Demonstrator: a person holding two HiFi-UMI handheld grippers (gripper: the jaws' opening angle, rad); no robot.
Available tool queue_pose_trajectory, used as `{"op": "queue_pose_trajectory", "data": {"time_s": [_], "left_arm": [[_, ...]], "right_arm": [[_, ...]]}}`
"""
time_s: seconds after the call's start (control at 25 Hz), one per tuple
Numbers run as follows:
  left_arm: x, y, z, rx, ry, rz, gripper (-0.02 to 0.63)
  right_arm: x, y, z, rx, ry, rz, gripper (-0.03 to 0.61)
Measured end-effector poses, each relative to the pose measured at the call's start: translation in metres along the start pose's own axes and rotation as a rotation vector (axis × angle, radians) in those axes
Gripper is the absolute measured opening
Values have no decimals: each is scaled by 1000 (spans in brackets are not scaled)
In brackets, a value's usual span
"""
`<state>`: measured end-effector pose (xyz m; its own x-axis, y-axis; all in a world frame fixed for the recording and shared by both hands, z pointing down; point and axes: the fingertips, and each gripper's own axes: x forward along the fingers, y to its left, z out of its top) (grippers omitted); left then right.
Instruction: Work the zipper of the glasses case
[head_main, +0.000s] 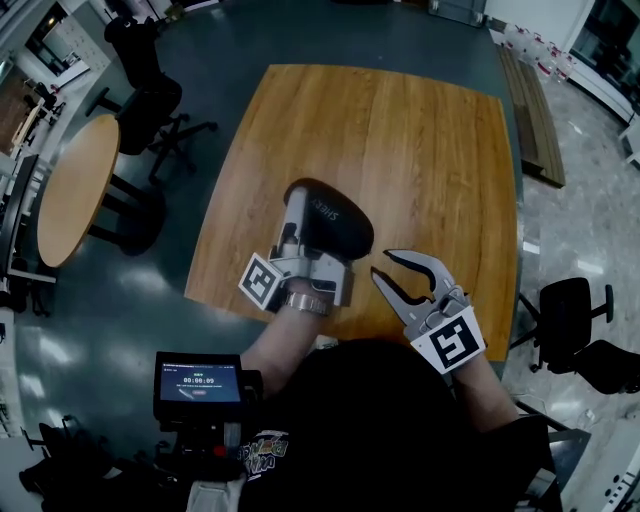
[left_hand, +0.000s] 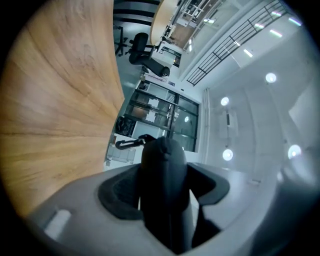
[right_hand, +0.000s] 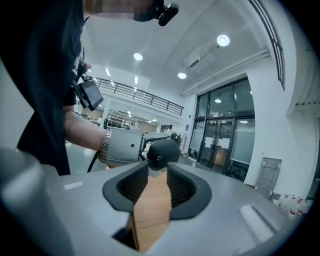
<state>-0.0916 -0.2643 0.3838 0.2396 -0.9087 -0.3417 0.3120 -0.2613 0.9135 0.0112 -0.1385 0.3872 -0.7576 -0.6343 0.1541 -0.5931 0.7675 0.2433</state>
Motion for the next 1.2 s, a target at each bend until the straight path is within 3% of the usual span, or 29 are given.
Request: {"op": "queue_pose_trajectory", "data": {"time_s": [0.04,0.28,0.36,0.4,0.56,0.68,0.84,0.92,1.04,1.2], "left_arm": [[-1,-2,0,-11,-2,-1,259],[-5,1,-3,-59,-13,16,259],[-8,5,-3,-76,-20,25,259],[-9,6,-2,-77,-23,29,259],[-13,7,-2,-68,-5,27,262],[-14,1,-13,-39,65,-23,267],[-20,-11,-49,39,262,-115,311],[-23,-15,-60,54,319,-144,285],[-23,-19,-67,118,376,-144,278],[-24,-22,-71,165,382,-142,273]], "right_arm": [[4,7,0,-4,7,4,124],[14,3,8,-41,-21,-97,97],[13,0,9,-53,-24,-118,64],[11,-3,9,-54,-25,-133,0],[6,-14,10,-44,-42,-179,3],[1,-23,13,-12,-60,-200,3],[-1,-26,19,12,-80,-202,3],[-3,-28,21,30,-85,-207,3],[-6,-32,16,18,-63,-212,3],[-7,-34,13,-26,-45,-214,3]]}}
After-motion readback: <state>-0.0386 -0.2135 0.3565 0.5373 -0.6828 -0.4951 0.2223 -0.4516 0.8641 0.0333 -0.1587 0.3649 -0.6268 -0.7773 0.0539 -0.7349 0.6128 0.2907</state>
